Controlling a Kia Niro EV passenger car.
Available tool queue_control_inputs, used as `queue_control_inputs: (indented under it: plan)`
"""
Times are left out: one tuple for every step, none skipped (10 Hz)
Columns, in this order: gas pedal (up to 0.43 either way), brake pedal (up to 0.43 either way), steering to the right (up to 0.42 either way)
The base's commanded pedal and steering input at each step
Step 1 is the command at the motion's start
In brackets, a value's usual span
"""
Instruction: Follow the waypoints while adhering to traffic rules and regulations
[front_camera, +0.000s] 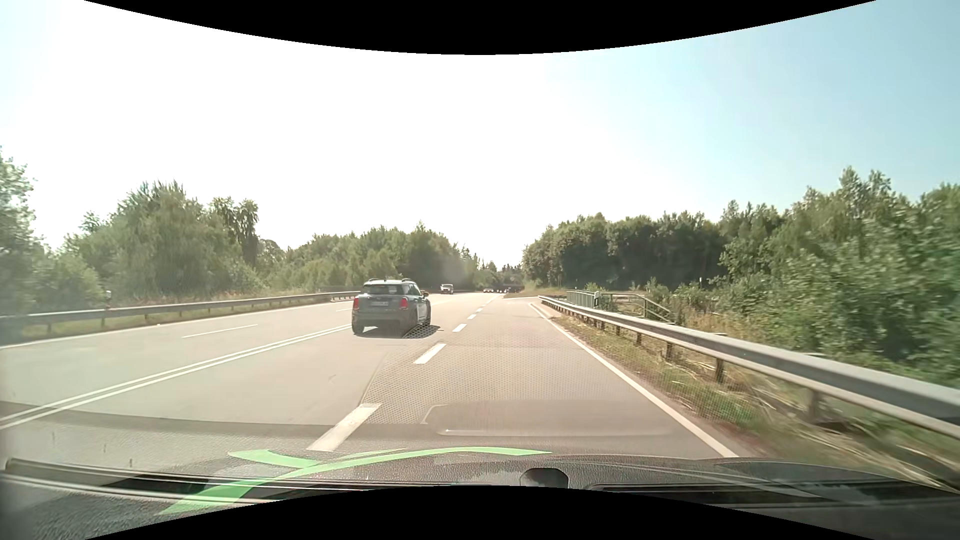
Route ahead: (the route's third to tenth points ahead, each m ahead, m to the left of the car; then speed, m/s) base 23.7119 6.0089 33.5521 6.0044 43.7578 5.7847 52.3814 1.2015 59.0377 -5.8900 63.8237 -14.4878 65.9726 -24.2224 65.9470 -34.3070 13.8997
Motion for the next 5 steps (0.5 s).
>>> queue_control_inputs:
  plan:
    - [0.000,0.207,-0.002]
    - [0.000,0.220,-0.002]
    - [0.000,0.220,-0.002]
    - [0.000,0.226,-0.002]
    - [0.000,0.226,-0.002]
